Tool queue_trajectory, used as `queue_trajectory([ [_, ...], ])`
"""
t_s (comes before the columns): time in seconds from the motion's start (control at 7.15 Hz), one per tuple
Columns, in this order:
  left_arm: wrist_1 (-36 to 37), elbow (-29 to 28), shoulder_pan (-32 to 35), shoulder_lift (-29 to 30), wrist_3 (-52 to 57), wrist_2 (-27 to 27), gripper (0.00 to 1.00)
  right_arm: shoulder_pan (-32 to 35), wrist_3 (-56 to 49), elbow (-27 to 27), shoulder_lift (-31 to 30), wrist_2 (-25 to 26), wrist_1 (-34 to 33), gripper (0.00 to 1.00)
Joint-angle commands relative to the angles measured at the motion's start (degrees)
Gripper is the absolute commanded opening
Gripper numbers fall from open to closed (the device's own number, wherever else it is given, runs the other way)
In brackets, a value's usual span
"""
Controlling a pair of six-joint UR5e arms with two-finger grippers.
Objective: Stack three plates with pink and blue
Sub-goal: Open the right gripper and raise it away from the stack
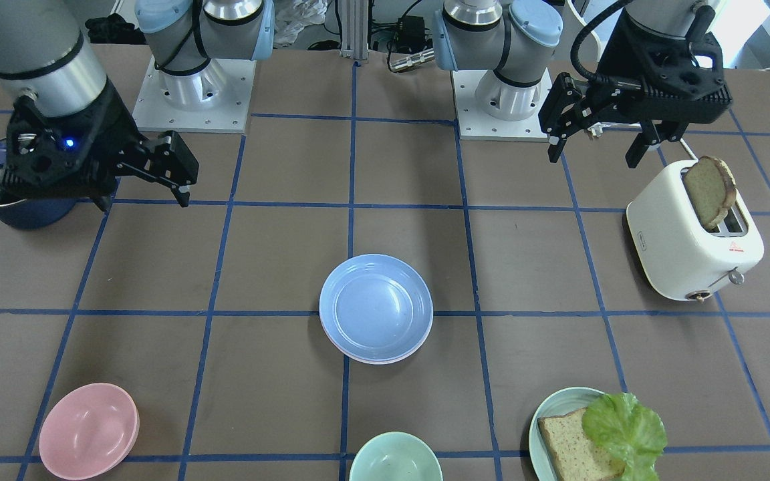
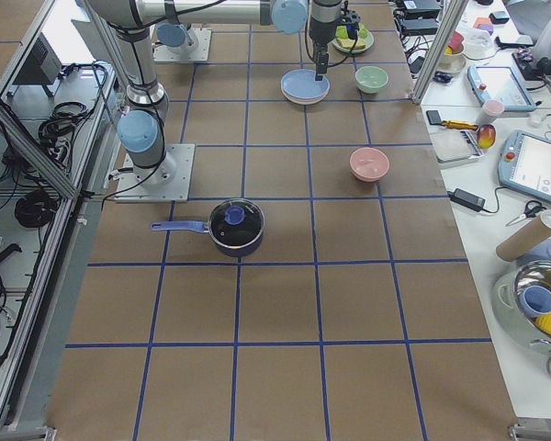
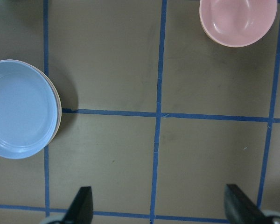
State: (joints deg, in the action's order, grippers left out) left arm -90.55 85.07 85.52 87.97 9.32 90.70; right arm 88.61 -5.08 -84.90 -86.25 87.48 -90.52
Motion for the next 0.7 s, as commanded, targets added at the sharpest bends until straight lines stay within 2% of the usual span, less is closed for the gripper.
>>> queue_trajectory([
  [0.0, -0.06, 0.36, 0.0, 0.1, 0.0, 0.09, 1.0, -0.37, -1.07, -5.62, -5.33, 0.24, -3.68, 1.0],
  [0.56, 0.47, 0.45, 0.0, 1.77, 0.0, 0.0, 1.0, -0.36, -0.98, -5.63, -5.34, 0.33, -3.53, 1.0],
])
